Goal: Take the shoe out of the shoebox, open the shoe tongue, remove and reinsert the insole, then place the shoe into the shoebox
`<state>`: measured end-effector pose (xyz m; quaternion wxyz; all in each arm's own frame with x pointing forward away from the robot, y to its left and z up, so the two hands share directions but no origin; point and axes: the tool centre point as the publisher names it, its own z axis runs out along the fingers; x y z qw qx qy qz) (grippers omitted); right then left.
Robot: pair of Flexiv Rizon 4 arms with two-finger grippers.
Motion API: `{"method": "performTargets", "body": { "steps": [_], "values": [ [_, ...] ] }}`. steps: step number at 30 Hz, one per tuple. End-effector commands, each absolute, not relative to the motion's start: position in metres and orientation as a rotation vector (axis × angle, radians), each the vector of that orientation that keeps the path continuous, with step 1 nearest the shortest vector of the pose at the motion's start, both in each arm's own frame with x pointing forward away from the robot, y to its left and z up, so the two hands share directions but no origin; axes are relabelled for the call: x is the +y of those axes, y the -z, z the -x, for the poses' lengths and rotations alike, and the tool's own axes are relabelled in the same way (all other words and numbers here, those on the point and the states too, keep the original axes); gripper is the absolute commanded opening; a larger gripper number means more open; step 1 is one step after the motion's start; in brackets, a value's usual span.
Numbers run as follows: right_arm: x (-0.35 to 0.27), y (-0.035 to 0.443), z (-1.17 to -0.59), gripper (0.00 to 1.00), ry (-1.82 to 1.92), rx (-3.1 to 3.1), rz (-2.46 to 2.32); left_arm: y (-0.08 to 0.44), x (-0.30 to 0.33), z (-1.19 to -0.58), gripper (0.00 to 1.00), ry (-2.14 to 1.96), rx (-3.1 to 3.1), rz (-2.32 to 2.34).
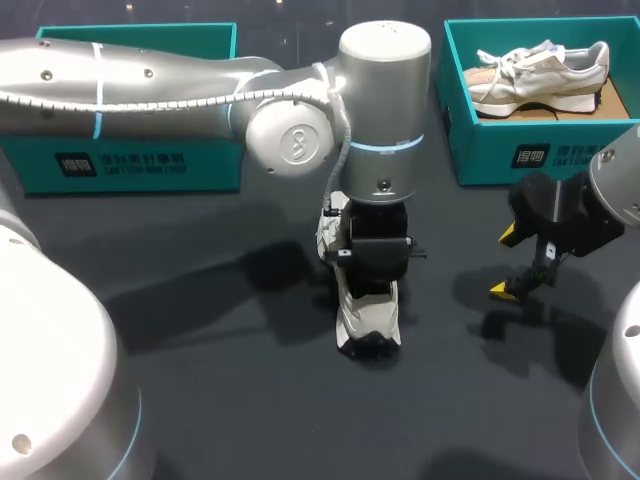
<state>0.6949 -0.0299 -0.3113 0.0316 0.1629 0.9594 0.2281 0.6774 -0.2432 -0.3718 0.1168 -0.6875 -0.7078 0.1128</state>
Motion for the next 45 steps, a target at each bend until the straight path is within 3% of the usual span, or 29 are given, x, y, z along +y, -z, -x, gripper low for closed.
{"method": "performTargets", "body": {
  "steps": [1, 11, 24, 35, 45],
  "values": [
    [-0.03, 0.311, -0.694, 1.0, -0.702, 2.954, -0.501, 0.381, -0.241, -0.67, 0.0, -0.321, -2.038, 2.004],
    [-0.03, 0.311, -0.694, 1.0, -0.702, 2.954, -0.501, 0.413, -0.244, -0.679, 0.0, -0.216, -2.066, 1.924],
    [-0.03, 0.311, -0.694, 1.0, -0.702, 2.954, -0.501, 0.382, -0.235, -0.686, 0.0, -0.238, -2.113, 1.99],
    [-0.03, 0.311, -0.694, 1.0, -0.702, 2.954, -0.501, 0.417, -0.245, -0.689, 0.0, -0.154, -2.114, 1.918],
    [-0.03, 0.311, -0.694, 1.0, -0.702, 2.954, -0.501, 0.371, -0.233, -0.697, 0.0, -0.146, -2.209, 1.972]
  ]
}}
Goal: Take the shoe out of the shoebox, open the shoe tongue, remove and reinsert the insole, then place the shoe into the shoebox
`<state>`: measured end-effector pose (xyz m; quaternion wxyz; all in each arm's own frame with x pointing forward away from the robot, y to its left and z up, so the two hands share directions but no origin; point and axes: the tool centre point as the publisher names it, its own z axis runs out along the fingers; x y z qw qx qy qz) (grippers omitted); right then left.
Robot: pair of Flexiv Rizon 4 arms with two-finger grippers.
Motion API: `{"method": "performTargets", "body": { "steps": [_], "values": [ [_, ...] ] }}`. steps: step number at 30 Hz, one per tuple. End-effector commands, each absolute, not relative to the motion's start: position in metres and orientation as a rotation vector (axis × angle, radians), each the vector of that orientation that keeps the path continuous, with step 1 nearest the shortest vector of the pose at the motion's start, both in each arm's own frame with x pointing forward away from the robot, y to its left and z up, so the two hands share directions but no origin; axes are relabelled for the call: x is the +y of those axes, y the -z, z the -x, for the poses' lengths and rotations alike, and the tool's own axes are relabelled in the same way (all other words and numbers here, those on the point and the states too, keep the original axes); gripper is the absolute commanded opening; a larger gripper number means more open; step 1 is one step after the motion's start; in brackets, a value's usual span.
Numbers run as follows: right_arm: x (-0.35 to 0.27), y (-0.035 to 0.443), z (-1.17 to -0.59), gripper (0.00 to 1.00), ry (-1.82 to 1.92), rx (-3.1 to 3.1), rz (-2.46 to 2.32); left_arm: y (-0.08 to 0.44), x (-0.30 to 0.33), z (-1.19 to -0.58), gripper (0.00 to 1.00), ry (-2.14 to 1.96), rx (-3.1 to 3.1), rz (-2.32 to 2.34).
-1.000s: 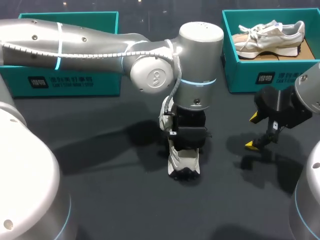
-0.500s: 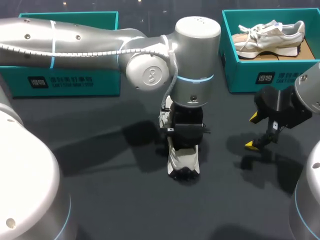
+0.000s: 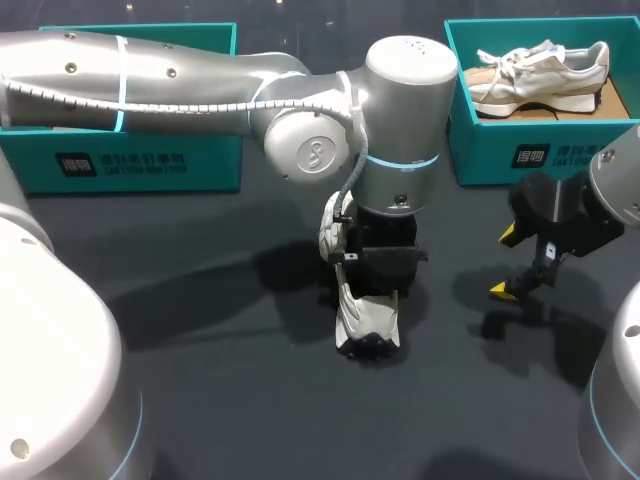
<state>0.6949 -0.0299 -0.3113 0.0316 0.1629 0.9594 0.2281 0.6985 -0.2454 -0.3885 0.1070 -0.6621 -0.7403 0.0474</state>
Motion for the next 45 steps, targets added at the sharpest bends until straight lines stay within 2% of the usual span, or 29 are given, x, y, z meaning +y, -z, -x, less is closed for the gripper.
{"method": "performTargets", "body": {
  "steps": [1, 7, 19, 20, 29, 31, 33, 36, 39, 45],
  "values": [
    [-0.03, 0.311, -0.694, 1.0, -0.702, 2.954, -0.501, 0.367, -0.233, -0.697, 0.0, -0.149, -2.21, 1.979],
    [-0.03, 0.311, -0.694, 1.0, -0.702, 2.954, -0.501, 0.35, -0.234, -0.699, 0.0, -0.104, -2.243, 2.009],
    [-0.03, 0.311, -0.694, 1.0, -0.702, 2.954, -0.501, 0.349, -0.245, -0.726, 0.0, 0.093, -2.38, 1.998],
    [-0.03, 0.311, -0.694, 1.0, -0.702, 2.954, -0.501, 0.348, -0.244, -0.728, 0.07, 0.101, -2.39, 1.993],
    [-0.03, 0.311, -0.694, 1.0, -0.702, 2.954, -0.501, 0.341, -0.232, -0.732, 0.48, 0.13, -2.411, 1.941],
    [-0.03, 0.311, -0.694, 1.0, -0.702, 2.954, -0.501, 0.342, -0.23, -0.733, 0.67, 0.13, -2.41, 1.926],
    [-0.03, 0.311, -0.694, 1.0, -0.702, 2.954, -0.501, 0.343, -0.228, -0.732, 0.75, 0.127, -2.407, 1.916],
    [-0.03, 0.311, -0.694, 1.0, -0.702, 2.954, -0.501, 0.344, -0.227, -0.731, 0.93, 0.127, -2.404, 1.914],
    [-0.03, 0.311, -0.694, 1.0, -0.702, 2.954, -0.501, 0.349, -0.229, -0.735, 1.0, 0.124, -2.406, 1.909],
    [-0.03, 0.311, -0.694, 1.0, -0.702, 2.954, -0.501, 0.34, -0.23, -0.741, 1.0, 0.071, -2.415, 1.935]
  ]
}}
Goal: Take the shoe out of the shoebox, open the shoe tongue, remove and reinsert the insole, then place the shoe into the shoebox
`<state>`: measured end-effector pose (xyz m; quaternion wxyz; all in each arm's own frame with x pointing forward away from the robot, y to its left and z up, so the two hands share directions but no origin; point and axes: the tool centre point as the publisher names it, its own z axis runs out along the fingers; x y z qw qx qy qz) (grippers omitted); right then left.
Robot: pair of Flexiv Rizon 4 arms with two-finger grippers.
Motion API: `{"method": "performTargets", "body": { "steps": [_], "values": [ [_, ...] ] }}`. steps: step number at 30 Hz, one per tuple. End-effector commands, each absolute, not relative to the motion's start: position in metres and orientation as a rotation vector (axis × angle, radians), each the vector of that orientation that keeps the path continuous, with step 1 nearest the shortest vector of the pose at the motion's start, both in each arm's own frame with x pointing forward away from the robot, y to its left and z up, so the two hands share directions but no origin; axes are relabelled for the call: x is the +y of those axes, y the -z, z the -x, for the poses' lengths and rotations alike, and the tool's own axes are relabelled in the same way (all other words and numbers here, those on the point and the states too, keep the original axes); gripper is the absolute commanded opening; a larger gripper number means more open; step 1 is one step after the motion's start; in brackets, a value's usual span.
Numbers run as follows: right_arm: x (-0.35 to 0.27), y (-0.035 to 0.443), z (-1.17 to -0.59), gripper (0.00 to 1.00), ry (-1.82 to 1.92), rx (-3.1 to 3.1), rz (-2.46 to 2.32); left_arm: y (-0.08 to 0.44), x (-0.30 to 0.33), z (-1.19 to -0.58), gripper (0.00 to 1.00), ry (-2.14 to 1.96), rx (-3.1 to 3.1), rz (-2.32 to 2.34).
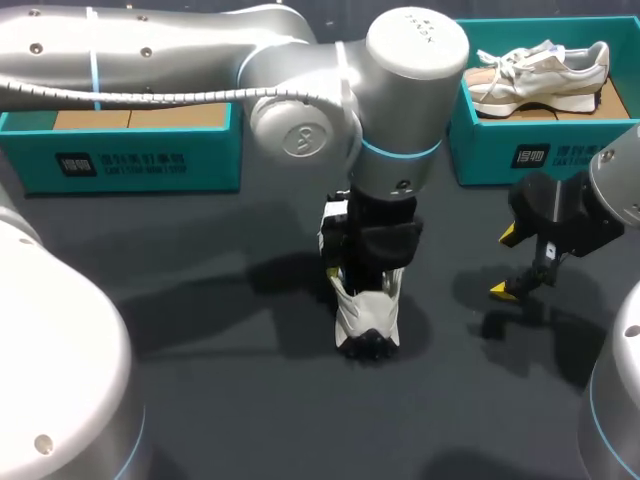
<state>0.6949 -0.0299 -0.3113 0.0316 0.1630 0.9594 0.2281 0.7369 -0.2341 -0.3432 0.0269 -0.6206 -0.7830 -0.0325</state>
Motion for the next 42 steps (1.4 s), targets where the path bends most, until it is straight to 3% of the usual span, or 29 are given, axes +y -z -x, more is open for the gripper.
{"method": "performTargets", "body": {
  "steps": [1, 35, 42],
  "values": [
    [-0.03, 0.311, -0.694, 1.0, -0.702, 2.954, -0.501, 0.339, -0.23, -0.741, 1.0, 0.064, -2.411, 1.945],
    [-0.03, 0.311, -0.694, 1.0, -0.702, 2.954, -0.501, 0.323, -0.237, -0.766, 1.0, -0.069, -2.337, 2.054],
    [-0.03, 0.311, -0.694, 1.0, -0.702, 2.954, -0.501, 0.314, -0.235, -0.783, 0.91, -0.074, -2.343, 2.058]
  ]
}}
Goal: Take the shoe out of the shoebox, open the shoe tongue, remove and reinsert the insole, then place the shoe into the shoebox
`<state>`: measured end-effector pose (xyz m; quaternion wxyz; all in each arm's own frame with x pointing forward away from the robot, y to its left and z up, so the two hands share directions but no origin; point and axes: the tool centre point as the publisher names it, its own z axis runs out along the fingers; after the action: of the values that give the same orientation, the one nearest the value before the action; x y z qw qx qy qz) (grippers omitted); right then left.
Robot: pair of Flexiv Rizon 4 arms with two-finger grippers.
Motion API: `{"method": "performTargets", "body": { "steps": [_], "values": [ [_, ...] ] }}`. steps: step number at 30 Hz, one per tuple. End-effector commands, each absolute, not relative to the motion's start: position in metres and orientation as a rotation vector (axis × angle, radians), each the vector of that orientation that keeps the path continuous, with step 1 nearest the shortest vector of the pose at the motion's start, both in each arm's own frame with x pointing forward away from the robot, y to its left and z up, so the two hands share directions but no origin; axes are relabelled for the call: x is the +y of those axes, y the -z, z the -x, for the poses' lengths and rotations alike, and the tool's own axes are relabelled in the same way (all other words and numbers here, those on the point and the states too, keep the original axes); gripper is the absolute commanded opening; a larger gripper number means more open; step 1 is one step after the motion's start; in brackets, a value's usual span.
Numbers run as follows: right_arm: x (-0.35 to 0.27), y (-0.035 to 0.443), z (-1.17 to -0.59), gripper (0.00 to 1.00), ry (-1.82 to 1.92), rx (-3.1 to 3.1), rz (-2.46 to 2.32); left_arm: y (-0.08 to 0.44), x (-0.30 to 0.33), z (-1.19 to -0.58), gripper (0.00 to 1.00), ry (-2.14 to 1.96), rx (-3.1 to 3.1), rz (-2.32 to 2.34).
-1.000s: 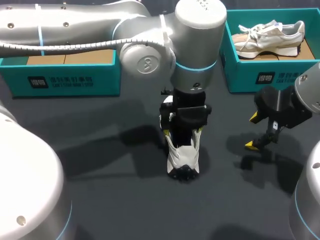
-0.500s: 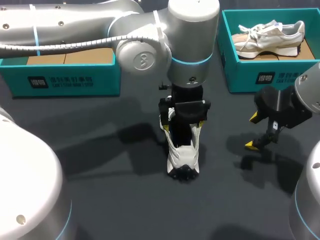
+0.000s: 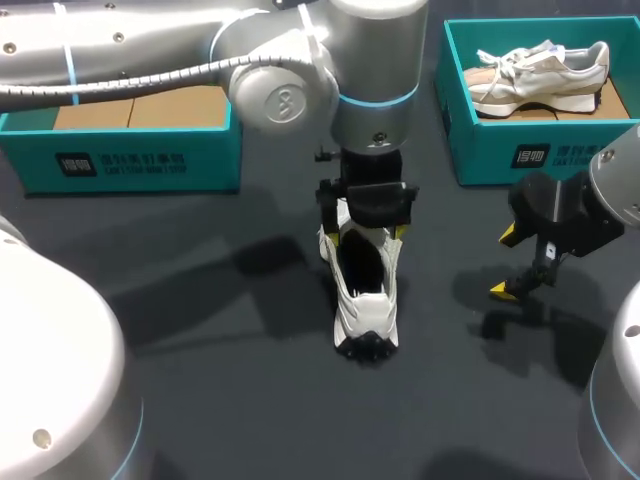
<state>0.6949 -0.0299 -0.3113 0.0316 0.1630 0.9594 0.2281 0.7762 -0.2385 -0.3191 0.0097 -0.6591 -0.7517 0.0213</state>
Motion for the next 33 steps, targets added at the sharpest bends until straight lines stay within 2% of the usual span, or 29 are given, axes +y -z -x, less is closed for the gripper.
{"method": "performTargets", "body": {
  "steps": [1, 12, 13, 16, 17, 23, 33],
  "values": [
    [-0.03, 0.311, -0.694, 1.0, -0.702, 2.954, -0.501, 0.312, -0.234, -0.786, 0.89, -0.073, -2.342, 2.059],
    [-0.03, 0.311, -0.694, 1.0, -0.702, 2.954, -0.501, 0.295, -0.226, -0.815, 0.89, -0.065, -2.358, 2.052],
    [-0.03, 0.311, -0.694, 1.0, -0.702, 2.954, -0.501, 0.292, -0.226, -0.818, 0.84, -0.079, -2.358, 2.052],
    [-0.03, 0.311, -0.694, 1.0, -0.702, 2.954, -0.501, 0.284, -0.226, -0.828, 0.53, -0.1, -2.349, 2.056],
    [-0.03, 0.311, -0.694, 1.0, -0.702, 2.954, -0.501, 0.281, -0.226, -0.832, 0.49, -0.108, -2.341, 2.059],
    [-0.03, 0.311, -0.694, 1.0, -0.702, 2.954, -0.501, 0.276, -0.227, -0.841, 0.4, -0.096, -2.338, 2.063],
    [-0.03, 0.311, -0.694, 1.0, -0.702, 2.954, -0.501, 0.279, -0.233, -0.818, 0.38, -0.155, -2.28, 2.121]
  ]
}}
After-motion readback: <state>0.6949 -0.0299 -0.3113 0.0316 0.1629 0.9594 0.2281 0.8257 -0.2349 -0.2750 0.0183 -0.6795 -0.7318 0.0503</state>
